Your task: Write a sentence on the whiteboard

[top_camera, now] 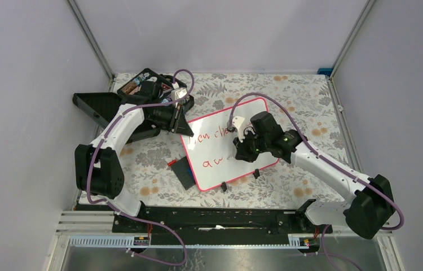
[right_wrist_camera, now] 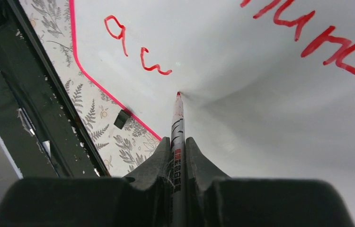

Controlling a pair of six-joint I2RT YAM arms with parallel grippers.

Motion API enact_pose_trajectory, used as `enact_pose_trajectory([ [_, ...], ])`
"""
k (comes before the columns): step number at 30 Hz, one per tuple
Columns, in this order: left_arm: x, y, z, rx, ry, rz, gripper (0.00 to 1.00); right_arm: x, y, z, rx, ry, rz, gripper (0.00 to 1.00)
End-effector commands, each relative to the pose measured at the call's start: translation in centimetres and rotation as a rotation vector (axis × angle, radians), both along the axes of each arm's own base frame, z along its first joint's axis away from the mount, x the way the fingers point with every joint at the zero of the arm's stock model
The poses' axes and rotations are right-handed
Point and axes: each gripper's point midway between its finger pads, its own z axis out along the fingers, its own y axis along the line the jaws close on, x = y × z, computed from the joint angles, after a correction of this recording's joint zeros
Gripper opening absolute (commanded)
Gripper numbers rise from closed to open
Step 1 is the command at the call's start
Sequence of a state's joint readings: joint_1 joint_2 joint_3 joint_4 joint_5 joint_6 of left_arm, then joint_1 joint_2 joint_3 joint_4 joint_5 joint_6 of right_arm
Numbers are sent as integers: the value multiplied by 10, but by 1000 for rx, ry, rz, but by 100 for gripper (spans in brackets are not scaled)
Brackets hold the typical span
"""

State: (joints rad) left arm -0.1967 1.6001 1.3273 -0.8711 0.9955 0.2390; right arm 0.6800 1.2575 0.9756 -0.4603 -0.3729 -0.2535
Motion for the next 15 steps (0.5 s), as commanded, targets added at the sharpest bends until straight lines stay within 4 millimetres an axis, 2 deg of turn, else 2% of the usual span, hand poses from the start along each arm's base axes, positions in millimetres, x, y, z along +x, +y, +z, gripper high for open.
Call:
enact_pose_trajectory([
  [1, 8, 6, -29, 123, -23, 2, 0, 14, -3, 3, -2, -45, -60, 0],
  [6, 8, 6, -30, 124, -22, 2, 0, 28, -4, 7, -3, -81, -118, 0],
  [15, 7, 6, -29, 126, -24, 2, 0, 30, 10, 16, 49, -68, -93, 0],
])
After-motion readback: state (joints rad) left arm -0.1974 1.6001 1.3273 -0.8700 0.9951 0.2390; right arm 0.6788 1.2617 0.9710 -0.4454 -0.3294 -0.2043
